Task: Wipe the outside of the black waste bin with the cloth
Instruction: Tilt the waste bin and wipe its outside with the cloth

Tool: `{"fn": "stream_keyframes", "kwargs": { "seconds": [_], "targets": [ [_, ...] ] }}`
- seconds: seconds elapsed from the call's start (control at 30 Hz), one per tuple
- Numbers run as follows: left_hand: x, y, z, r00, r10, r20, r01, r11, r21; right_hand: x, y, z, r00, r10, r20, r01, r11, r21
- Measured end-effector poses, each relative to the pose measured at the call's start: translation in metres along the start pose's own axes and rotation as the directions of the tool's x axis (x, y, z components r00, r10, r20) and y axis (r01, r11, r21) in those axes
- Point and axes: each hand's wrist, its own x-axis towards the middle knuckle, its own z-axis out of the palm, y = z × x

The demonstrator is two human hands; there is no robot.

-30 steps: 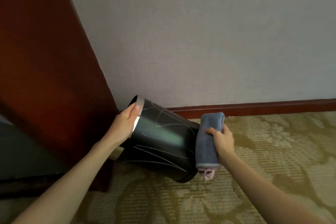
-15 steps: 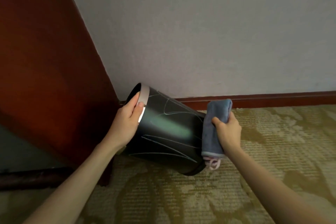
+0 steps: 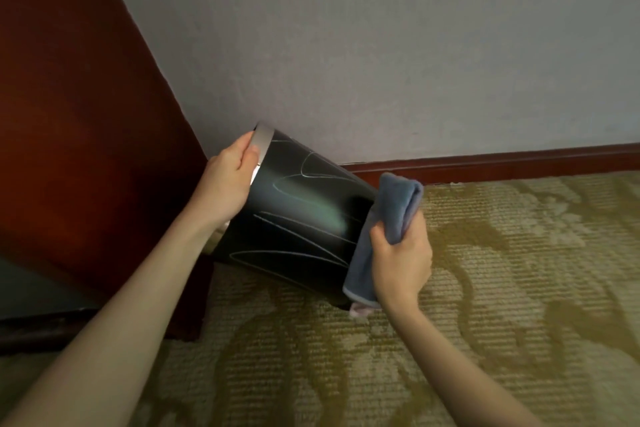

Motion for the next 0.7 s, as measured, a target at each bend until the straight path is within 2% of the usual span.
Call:
{"fn": "stream_keyframes", "kwargs": {
  "seconds": [0.1, 0.27, 0.37, 0.5, 0.7],
  "targets": [
    [0.000, 0.002, 0.000, 1.000, 0.009, -0.014, -0.009, 1.000, 0.008, -0.021, 0.005, 0.003, 1.000, 0.003, 0.009, -0.004, 0.997, 0.082],
    [-0.017, 0.008, -0.001, 0.995, 0.099, 0.007, -0.096, 0.976, -0.196, 0.009, 0.002, -0.005, 0.999, 0.006, 0.033, -0.010, 0.993, 0.115],
    [-0.022, 0.008, -0.002, 0.988, 0.152, -0.016, -0.153, 0.972, -0.180, 0.036, -0.001, -0.008, 0.996, 0.027, 0.083, -0.031, 0.999, 0.044],
    [-0.027, -0.002, -0.004, 0.983, 0.180, -0.031, -0.182, 0.964, -0.196, 0.076, -0.004, -0.003, 0.979, 0.108, 0.175, -0.083, 0.987, -0.140],
    [-0.035, -0.012, -0.006, 0.978, 0.210, -0.004, -0.208, 0.965, -0.158, 0.118, -0.010, 0.012, 0.940, 0.138, 0.313, -0.047, 0.959, -0.280]
  ]
}}
